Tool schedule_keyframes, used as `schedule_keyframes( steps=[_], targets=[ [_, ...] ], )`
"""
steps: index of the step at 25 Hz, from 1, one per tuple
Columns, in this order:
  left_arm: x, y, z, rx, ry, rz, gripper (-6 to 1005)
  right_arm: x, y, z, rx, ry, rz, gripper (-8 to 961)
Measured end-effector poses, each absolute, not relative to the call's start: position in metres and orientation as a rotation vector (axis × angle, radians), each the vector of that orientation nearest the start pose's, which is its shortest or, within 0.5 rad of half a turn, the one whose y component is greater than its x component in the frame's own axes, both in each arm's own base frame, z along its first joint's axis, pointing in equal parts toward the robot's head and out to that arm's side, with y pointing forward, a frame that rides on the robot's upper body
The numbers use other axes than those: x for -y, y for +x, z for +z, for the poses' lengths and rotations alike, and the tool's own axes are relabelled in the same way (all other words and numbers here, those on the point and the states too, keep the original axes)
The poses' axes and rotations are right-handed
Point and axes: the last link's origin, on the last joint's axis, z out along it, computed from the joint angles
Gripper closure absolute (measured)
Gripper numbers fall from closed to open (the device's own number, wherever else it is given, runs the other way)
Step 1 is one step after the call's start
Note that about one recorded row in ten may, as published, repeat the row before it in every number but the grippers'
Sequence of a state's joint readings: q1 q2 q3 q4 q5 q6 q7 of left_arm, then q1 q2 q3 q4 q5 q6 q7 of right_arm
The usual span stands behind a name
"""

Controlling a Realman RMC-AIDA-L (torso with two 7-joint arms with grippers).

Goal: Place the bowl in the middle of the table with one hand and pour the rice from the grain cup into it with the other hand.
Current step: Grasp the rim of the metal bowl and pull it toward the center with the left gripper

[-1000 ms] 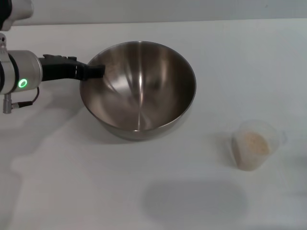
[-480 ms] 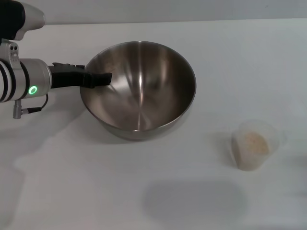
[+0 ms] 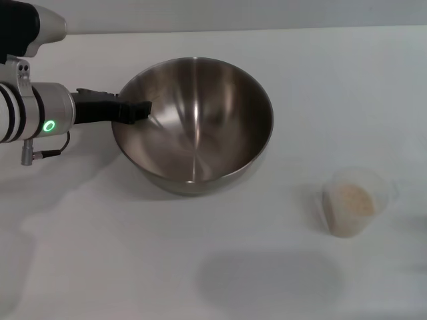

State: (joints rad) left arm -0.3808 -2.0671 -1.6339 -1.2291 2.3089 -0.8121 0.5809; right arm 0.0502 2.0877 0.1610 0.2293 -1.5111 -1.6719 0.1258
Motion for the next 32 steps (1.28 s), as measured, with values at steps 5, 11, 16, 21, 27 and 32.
schedule_keyframes(
  steps=[5,11,16,21,27,32],
  targets=[
    [-0.382,-0.217,-0.015,0.965,-2.269,-0.150,460,-0.167,0.376,0.008,-0.565,-1.233,0.739,156],
    [-0.383,-0.216,-0.014,0.960,-2.268,-0.156,724,-0.167,0.376,0.009,-0.563,-1.233,0.740,156],
    [-0.384,-0.212,-0.014,0.966,-2.271,-0.165,872,-0.167,0.376,0.009,-0.561,-1.234,0.739,155],
    [-0.386,-0.209,-0.011,1.007,-2.271,-0.211,941,-0.168,0.376,0.010,-0.560,-1.233,0.739,156],
    [-0.389,-0.207,0.002,1.106,-2.267,-0.280,955,-0.168,0.377,0.011,-0.557,-1.232,0.735,156],
    [-0.390,-0.204,0.007,1.161,-2.294,-0.283,946,-0.168,0.377,0.011,-0.557,-1.233,0.735,156]
  ],
)
